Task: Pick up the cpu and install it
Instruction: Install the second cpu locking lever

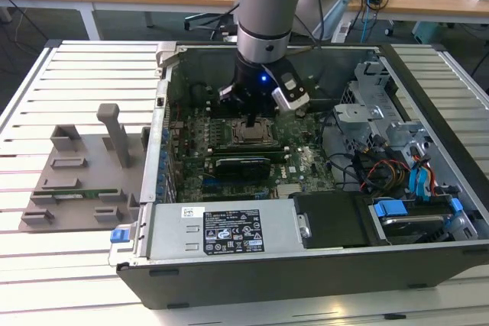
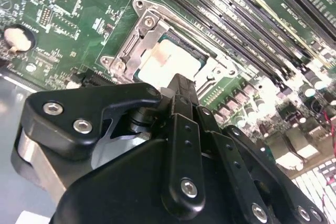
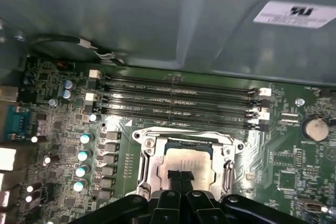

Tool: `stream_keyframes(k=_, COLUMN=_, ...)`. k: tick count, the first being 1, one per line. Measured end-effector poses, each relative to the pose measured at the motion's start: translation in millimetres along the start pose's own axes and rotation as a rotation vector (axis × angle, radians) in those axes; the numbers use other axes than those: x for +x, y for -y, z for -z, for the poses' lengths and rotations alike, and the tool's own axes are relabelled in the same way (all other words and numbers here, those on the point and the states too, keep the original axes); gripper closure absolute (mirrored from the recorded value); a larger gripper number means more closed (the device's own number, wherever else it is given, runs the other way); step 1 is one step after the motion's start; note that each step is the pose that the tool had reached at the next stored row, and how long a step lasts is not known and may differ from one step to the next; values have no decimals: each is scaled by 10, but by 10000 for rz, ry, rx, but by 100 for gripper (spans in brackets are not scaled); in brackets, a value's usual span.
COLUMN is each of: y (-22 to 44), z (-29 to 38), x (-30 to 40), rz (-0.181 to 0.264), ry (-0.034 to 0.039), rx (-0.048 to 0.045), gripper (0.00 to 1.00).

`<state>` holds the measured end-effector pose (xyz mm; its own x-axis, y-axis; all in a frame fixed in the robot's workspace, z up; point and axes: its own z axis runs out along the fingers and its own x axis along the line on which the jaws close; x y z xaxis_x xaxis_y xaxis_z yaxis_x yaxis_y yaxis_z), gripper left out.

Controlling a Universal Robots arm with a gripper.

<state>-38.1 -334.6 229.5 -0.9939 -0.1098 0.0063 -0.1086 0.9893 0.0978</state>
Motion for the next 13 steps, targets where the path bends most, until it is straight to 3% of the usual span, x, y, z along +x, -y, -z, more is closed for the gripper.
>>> stream_keyframes(k=5, y=-12, z=99, x=0, rz=0, ry=0, rx=6, gripper=89)
stream_keyframes(k=13, y=-21, z=190, x=1, rz=0, ry=0, rx=5, gripper=89)
